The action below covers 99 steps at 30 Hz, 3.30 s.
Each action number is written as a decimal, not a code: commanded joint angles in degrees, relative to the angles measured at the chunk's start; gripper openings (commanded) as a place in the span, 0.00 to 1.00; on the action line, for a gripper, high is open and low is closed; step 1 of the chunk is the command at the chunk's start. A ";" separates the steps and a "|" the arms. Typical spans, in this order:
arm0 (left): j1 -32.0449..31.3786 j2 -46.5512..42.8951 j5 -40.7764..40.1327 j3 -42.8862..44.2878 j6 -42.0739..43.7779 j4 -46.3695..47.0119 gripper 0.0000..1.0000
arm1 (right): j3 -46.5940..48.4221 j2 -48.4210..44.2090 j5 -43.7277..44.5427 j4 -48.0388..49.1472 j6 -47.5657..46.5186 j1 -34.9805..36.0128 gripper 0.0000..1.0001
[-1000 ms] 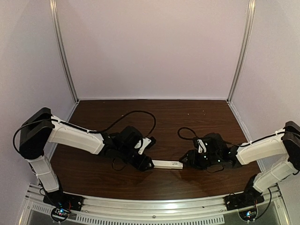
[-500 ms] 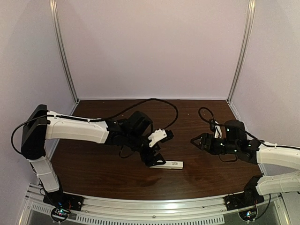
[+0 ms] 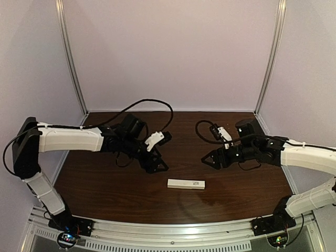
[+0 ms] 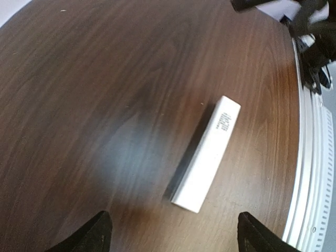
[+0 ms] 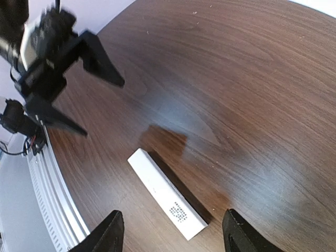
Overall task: Load the batteries into the remote control
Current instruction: Press the battery cover onto the remote control, then pick up the remote control from the center of the board, then pass from the right arm to the left
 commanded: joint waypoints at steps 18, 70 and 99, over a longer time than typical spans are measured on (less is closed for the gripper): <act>9.48 -15.91 4.27 -12.94 -14.42 15.48 0.89 | 16.68 26.72 9.06 -21.54 -31.97 12.02 0.59; 10.86 -31.32 20.20 -23.77 -28.77 47.29 0.85 | 26.23 14.58 -13.87 7.12 -10.32 9.76 0.10; 5.56 -19.77 23.20 -13.71 -35.31 58.58 0.60 | 23.56 15.11 -21.98 16.91 -4.76 11.92 0.14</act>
